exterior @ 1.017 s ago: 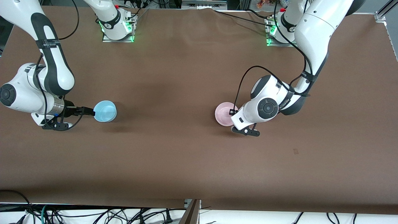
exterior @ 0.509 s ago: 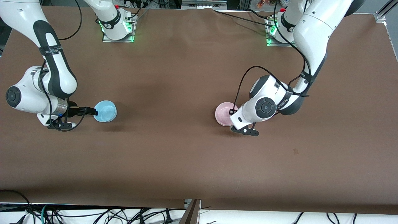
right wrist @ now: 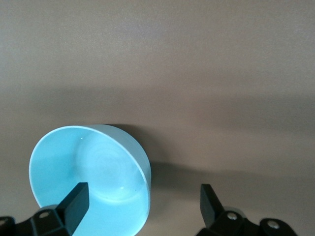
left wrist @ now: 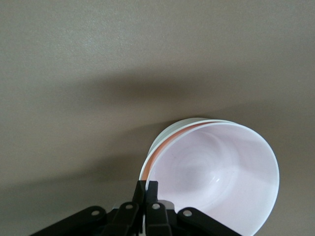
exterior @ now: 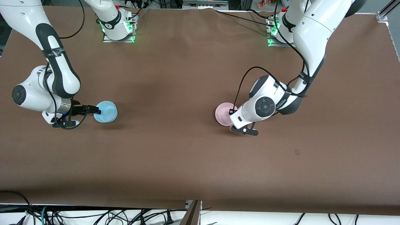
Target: Stack pink and blue bowls on white bowl
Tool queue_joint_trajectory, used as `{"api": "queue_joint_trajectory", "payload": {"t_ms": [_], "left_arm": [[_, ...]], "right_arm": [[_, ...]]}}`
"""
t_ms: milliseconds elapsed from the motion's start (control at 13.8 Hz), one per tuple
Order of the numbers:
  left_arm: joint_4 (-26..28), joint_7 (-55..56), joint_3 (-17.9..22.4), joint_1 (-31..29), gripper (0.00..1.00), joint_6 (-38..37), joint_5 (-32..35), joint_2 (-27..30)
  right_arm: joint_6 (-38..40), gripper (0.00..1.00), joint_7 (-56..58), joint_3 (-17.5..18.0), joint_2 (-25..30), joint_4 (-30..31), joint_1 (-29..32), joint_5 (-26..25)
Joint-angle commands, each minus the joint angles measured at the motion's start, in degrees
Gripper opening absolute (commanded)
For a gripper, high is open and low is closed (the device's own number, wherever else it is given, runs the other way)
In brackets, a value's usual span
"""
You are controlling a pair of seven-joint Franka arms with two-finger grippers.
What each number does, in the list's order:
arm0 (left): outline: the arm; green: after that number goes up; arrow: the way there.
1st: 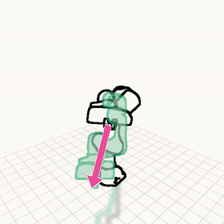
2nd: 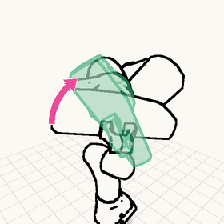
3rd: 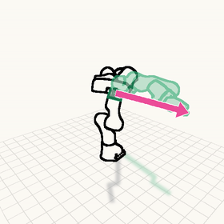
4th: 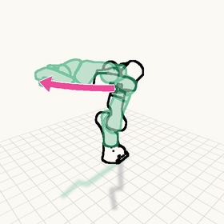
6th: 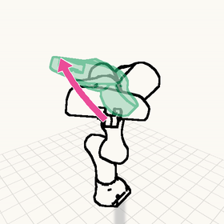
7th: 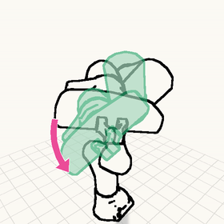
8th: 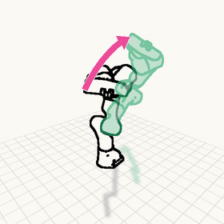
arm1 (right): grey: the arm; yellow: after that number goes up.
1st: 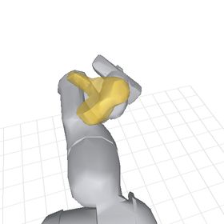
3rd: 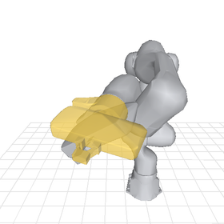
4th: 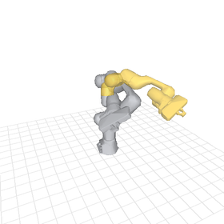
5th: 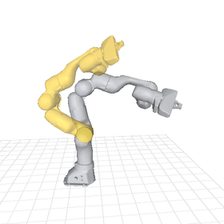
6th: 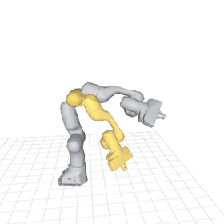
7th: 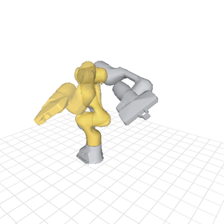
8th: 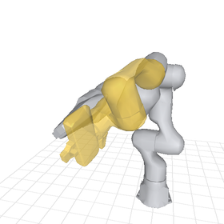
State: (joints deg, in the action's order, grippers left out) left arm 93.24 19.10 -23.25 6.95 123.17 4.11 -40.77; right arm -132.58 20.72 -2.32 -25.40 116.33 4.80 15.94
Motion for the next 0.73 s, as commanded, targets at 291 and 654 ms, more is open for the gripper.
{"api": "queue_joint_trajectory", "payload": {"t_ms": [291,654], "left_arm": [[0.3,1.4,-0.1,0.0,1.0,-4.6,0.7,4.9],[-0.3,0.6,-0.1,-0.9,1.0,-16.5,0.4,14.8]], "right_arm": [[-2.7,0.99,2.1,0.2,-0.7,0.9,0.5,2.4],[-2.7,0.6,2.1,0.2,-0.6,0.7,0.5,2.4]]}}
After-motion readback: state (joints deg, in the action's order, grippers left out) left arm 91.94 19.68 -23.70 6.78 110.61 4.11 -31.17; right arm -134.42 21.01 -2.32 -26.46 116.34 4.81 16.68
